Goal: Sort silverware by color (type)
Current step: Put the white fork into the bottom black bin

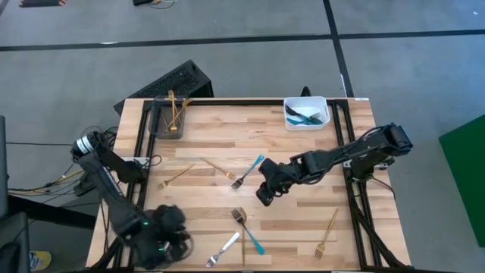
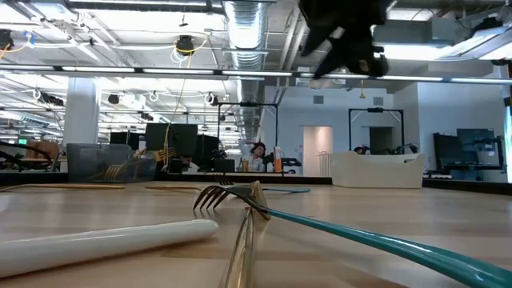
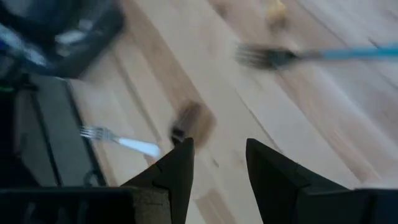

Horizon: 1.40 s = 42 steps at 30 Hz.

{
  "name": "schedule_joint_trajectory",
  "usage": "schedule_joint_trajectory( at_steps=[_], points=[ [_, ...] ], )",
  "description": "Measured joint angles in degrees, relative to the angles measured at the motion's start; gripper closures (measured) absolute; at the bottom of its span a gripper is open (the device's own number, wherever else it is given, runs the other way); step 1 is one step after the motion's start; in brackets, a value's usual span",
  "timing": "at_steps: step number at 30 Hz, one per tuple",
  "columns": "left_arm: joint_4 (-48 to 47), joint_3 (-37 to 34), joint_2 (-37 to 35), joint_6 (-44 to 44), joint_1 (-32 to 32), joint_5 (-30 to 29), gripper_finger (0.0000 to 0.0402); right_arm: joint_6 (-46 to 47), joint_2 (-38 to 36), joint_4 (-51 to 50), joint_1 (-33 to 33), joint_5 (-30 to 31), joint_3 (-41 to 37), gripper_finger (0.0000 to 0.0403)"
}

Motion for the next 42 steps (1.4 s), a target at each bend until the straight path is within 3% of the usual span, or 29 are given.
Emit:
schedule_joint_trajectory(
  at_steps=[7, 14, 18, 23, 28, 42],
  points=[
    [10.4, 0.0, 4.1, 16.1, 8.7, 3.0, 0.0248, -5.6, 0.3, -2.3, 2.7, 0.0, 0.0, 0.0232],
    [27.2, -0.1, 12.6, 17.4, 11.6, 5.4, 0.0248, -13.3, 0.3, -12.5, 3.2, 0.4, 0.0, 0.0232],
    [36.1, 0.6, 18.7, 16.6, 11.4, 7.6, 0.0248, -18.3, 0.3, -15.6, 1.9, 4.5, 0.0, 0.0232],
    [36.3, 3.2, 25.3, 14.3, 10.5, 12.4, 0.0248, -21.7, 0.3, -14.6, -0.8, 5.2, 0.0, 0.0232],
    [34.6, 4.2, 29.2, 9.9, 9.8, 13.3, 0.0248, -24.2, 0.3, -14.3, -2.2, 4.7, 0.0, 0.0232],
    [25.5, 6.1, 27.9, 9.5, 10.7, 15.2, 0.0248, -24.8, 0.2, -14.5, 0.3, 4.4, 0.0, 0.0232]
  ],
)
